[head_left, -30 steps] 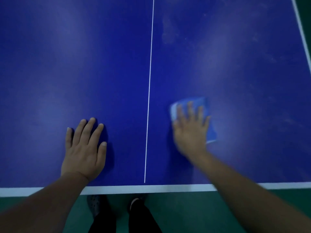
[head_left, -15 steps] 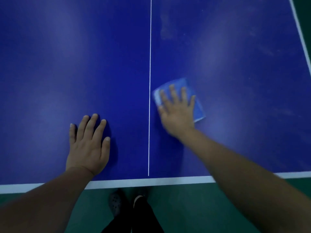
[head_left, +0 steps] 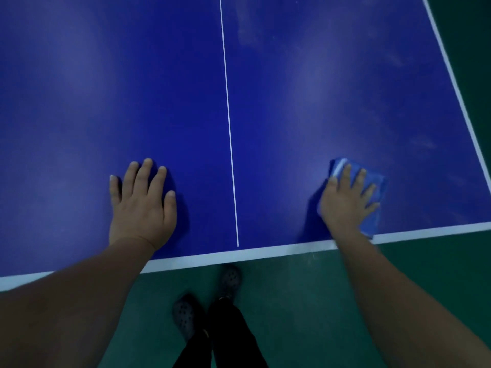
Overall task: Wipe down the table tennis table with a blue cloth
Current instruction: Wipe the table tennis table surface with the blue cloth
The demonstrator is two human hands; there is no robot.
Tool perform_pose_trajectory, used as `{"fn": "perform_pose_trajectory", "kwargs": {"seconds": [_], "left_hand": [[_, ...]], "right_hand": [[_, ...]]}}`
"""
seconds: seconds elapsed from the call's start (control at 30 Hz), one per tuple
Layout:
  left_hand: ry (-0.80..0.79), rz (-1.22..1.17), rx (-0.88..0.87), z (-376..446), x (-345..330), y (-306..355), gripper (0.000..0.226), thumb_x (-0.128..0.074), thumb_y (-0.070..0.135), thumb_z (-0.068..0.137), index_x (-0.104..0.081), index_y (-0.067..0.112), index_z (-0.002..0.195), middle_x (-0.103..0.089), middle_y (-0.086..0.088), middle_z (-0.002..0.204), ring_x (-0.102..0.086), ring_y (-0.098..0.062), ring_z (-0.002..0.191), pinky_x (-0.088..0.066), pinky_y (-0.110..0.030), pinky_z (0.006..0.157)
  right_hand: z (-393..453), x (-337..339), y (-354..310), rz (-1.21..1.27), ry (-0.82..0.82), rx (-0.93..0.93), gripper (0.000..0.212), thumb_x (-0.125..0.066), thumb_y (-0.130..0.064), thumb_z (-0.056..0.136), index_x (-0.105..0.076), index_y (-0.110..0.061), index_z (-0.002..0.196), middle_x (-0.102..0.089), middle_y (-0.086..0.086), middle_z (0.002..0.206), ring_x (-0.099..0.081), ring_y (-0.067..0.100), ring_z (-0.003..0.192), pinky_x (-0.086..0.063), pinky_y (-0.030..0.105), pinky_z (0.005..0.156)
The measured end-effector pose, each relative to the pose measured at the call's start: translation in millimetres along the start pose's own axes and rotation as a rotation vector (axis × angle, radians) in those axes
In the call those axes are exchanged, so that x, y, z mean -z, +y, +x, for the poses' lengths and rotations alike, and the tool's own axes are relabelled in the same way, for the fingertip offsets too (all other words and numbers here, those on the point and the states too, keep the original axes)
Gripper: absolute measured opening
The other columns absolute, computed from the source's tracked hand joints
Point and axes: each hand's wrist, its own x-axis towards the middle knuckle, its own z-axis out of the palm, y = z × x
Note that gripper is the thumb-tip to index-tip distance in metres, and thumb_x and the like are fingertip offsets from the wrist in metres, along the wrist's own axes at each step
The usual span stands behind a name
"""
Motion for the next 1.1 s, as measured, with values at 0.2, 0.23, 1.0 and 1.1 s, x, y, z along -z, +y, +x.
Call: {"fn": "perform_pose_trajectory", "kwargs": {"seconds": [0.2, 0.23, 1.0, 1.1], "left_hand": [[-0.010, -0.004, 0.003, 1.4, -3.0, -1.4, 0.065, -0.019, 0.045, 0.096, -0.037, 0.013, 0.150, -0.026, -0.010, 0.161, -0.011, -0.027, 0.150, -0.001, -0.055, 0.122], [-0.007, -0.005, 0.003, 1.4, -3.3, -2.0, 0.066, -0.019, 0.045, 0.097, -0.037, 0.013, 0.150, -0.026, -0.010, 0.161, -0.011, -0.027, 0.150, -0.001, -0.055, 0.121], [0.040, 0.016, 0.061, 7.2, 3.8, 6.0, 0.057, -0.032, 0.040, 0.093, -0.059, 0.009, 0.133, -0.052, -0.013, 0.144, -0.042, -0.032, 0.137, -0.024, -0.056, 0.115], [0.205, -0.039, 0.158, 41.3, 8.7, 11.6, 0.049, -0.039, 0.036, 0.089, -0.061, 0.006, 0.121, -0.060, -0.014, 0.124, -0.049, -0.035, 0.114, -0.034, -0.054, 0.100]], "right_hand": [[-91.9, -29.2, -66.3, -0.180, -0.051, 0.888, 0.060, -0.026, -0.062, 0.098, -0.033, -0.038, 0.152, -0.031, 0.001, 0.161, -0.029, 0.036, 0.146, -0.027, 0.058, 0.112], [-73.3, -23.9, -62.1, -0.180, -0.033, 0.928, 0.060, -0.031, -0.063, 0.097, -0.040, -0.038, 0.150, -0.037, 0.002, 0.158, -0.036, 0.036, 0.142, -0.034, 0.057, 0.108], [49.9, -22.9, -207.8, -0.186, -0.052, 0.778, 0.060, -0.023, -0.043, 0.102, -0.016, -0.026, 0.159, -0.005, 0.000, 0.168, 0.000, 0.034, 0.153, 0.001, 0.064, 0.118], [7.5, -37.0, -254.8, -0.140, -0.079, 1.105, 0.064, -0.014, -0.051, 0.099, -0.024, -0.027, 0.157, -0.014, 0.000, 0.167, -0.004, 0.032, 0.154, 0.003, 0.062, 0.119]]}}
